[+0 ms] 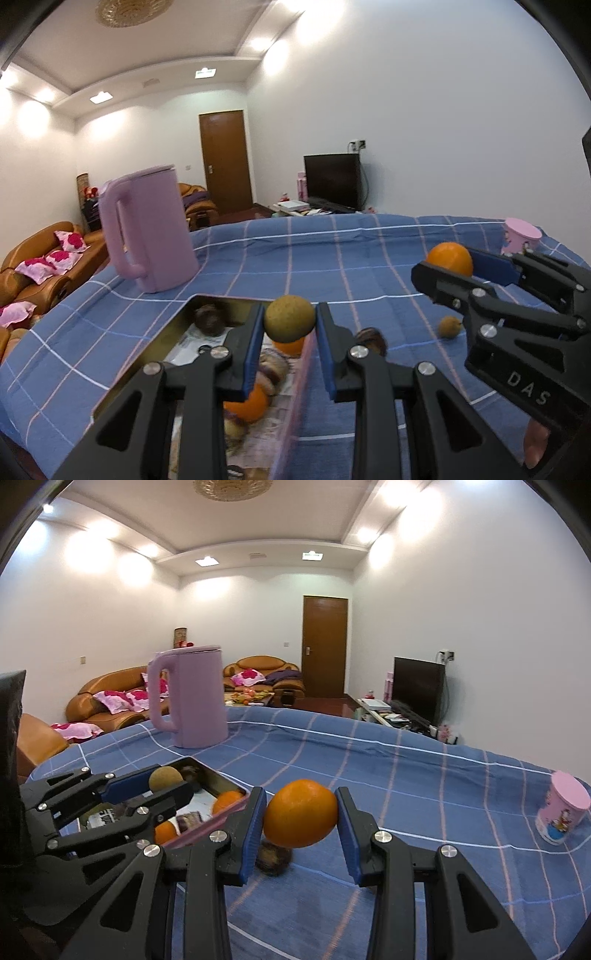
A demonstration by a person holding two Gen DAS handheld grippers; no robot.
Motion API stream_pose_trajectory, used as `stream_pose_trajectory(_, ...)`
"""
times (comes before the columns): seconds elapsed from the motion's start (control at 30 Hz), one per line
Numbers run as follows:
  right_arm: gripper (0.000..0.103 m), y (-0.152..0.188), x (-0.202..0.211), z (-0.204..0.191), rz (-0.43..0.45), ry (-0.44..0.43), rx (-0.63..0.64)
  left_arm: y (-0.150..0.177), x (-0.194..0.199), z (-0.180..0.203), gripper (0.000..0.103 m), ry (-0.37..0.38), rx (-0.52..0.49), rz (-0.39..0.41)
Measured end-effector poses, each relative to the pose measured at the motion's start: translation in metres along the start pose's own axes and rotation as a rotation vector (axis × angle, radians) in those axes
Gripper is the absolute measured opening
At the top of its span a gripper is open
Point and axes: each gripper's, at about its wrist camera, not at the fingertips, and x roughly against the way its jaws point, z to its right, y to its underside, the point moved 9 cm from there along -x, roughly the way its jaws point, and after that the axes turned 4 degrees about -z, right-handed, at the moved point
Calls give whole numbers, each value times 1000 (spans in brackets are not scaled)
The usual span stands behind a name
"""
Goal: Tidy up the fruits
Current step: 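Carry the kiwi in the left tool while the right tool carries the orange over the pink tin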
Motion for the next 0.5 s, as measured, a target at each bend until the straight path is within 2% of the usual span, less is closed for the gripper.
stream_pose_trajectory(0.5, 40, -12, -29, -56, -7, -88, 52, 16, 4, -60, 29, -105, 52, -40)
